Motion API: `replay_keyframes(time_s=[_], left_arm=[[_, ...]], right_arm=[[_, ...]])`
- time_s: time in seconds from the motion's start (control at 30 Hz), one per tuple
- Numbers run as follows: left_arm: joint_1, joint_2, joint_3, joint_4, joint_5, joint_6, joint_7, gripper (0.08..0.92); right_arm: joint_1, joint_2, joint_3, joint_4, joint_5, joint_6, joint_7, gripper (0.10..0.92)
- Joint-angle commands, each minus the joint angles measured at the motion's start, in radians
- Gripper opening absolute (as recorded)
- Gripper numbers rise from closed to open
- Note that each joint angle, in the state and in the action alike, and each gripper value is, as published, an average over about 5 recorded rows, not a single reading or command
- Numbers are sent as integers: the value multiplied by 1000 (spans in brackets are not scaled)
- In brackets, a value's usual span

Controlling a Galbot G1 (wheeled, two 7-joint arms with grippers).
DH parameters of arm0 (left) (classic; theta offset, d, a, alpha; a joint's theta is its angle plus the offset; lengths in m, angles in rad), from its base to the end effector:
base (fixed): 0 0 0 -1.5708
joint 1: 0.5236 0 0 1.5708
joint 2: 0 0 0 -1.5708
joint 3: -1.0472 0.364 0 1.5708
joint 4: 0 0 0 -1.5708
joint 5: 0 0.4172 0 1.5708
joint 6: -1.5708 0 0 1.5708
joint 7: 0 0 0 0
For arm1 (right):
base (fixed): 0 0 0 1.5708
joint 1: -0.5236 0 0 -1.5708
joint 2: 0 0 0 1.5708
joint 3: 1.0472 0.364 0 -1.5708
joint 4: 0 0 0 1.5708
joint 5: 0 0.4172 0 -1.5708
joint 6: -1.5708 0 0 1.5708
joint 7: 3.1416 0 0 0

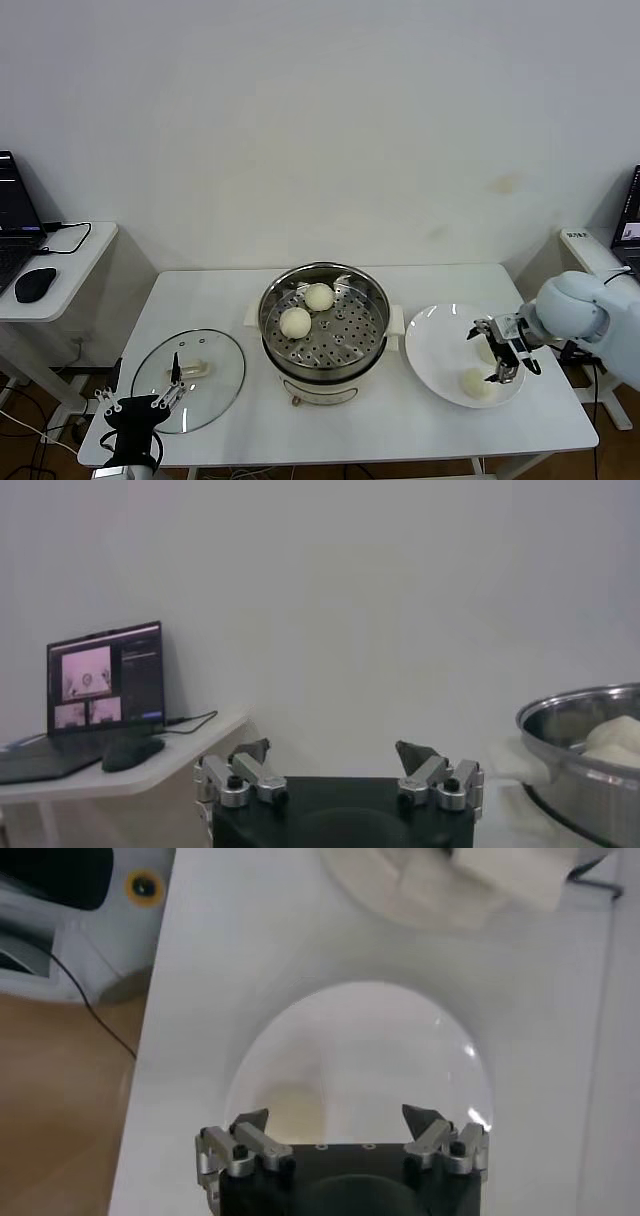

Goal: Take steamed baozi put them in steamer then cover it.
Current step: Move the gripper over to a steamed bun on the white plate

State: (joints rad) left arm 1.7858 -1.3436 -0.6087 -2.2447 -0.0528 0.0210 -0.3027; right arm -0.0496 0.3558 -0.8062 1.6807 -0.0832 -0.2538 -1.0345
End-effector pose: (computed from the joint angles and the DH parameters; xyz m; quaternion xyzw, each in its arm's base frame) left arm 0.1764 0.0503 -0.2887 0.1107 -0.9892 -0.0926 0.0251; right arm 0.4640 -0.1580 -0.1817 0.5053 -0.5283 0.5729 0.3706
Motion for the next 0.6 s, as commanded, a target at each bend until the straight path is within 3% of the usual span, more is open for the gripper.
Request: replay_keyframes(time_s=[0.03, 0.6], left_arm=[[1, 0, -1, 3, 0, 0, 1, 823], [-7, 0, -1, 16, 2, 1, 1, 823]], right_arm=[[-138, 22, 77, -66, -51, -5, 7, 823], [-200, 99, 126, -212, -56, -4, -2, 823]])
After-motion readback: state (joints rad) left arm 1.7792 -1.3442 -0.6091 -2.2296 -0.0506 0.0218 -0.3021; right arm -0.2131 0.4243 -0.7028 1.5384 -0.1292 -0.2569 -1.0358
